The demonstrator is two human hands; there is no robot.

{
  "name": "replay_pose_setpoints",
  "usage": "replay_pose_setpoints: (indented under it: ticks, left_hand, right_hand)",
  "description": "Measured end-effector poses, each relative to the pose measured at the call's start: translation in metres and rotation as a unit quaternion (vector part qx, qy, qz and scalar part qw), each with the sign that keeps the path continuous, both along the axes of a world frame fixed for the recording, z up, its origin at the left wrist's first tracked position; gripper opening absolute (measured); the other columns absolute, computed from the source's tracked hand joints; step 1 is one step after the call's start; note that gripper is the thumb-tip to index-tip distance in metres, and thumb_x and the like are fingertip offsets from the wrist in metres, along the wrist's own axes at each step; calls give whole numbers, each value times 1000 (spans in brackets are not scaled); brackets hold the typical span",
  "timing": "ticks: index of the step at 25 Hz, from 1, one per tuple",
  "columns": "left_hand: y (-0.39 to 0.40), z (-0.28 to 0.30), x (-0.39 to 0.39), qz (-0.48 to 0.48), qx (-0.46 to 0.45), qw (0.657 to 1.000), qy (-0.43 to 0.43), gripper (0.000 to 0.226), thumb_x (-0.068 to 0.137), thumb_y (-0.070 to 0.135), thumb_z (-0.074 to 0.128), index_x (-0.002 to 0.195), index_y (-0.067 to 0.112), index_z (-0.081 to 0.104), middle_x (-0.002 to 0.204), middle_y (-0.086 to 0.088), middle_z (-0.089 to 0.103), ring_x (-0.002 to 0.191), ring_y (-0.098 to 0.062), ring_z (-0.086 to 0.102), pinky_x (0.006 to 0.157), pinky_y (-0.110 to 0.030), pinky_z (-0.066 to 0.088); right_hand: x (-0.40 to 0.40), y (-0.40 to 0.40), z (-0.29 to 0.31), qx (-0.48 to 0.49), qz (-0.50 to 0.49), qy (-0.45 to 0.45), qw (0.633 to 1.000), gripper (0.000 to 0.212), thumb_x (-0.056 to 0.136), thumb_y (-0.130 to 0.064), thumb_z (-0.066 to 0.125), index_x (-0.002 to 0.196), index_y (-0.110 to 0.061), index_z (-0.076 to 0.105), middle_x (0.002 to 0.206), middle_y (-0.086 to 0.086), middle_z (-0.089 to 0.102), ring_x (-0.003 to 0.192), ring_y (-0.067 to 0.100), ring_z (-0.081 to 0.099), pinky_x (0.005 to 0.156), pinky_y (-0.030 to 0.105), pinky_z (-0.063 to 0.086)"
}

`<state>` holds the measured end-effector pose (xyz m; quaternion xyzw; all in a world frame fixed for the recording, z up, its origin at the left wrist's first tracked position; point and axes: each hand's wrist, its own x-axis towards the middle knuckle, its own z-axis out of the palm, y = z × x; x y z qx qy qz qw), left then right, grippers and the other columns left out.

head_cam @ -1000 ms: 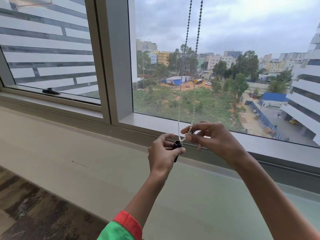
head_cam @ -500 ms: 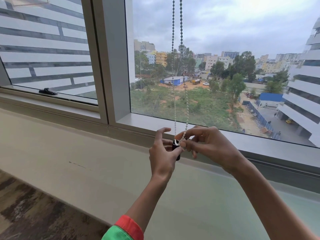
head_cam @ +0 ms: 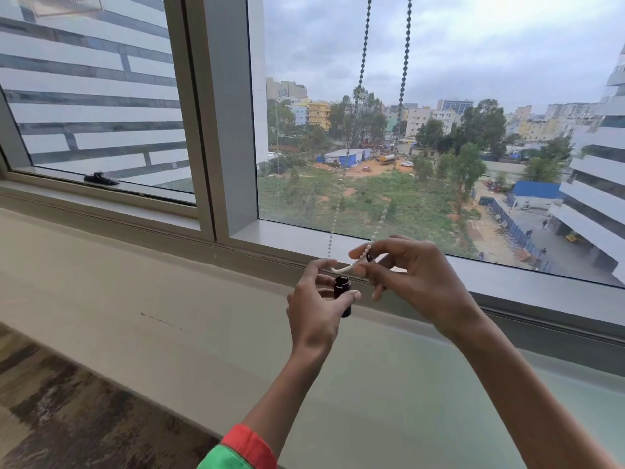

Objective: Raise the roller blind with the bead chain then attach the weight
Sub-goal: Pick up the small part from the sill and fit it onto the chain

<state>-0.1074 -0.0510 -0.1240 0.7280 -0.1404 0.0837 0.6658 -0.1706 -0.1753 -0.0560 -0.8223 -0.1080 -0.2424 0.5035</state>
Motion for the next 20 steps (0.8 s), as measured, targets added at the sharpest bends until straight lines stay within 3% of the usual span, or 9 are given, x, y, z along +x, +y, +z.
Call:
replay_pose_setpoints:
  ticks: [3,9,17,20]
  left_hand:
    - [2,-1,-5,2,14,1000,-4,58,63,21,83,112,36,57,86,1,69,75,-14,71,78,-45,57]
    - [8,2,-13,19,60,998,-22,69,65,28,82,123,44,50,84,5,64,69,-15,70,81,-46,54]
    - [9,0,-16,9,70,997,-45,45,67,13,73,108,31,66,85,-1,65,76,-20,69,75,-46,56]
    - [8,-1,-15,9,60,997,-52,41,69,15,75,106,30,67,87,-1,66,74,-20,70,74,-46,57]
  right_hand:
    - [-3,1,1,14,-11,-19,1000,10,74,-17,76,84,-17,74,94,7,70,49,9,63,53,17,50]
    - [-14,8,-12,-7,-17,-27,999,18,70,-21,76,87,-13,75,92,10,68,53,17,66,55,31,58]
    - [-24,16,-21,-13,-6,3,1000,18,72,-12,78,90,-10,74,85,7,63,55,13,66,54,23,55]
    - [-25,13,-20,-20,1,11,1000,28,70,-13,80,96,-15,73,85,7,65,58,15,66,56,27,57]
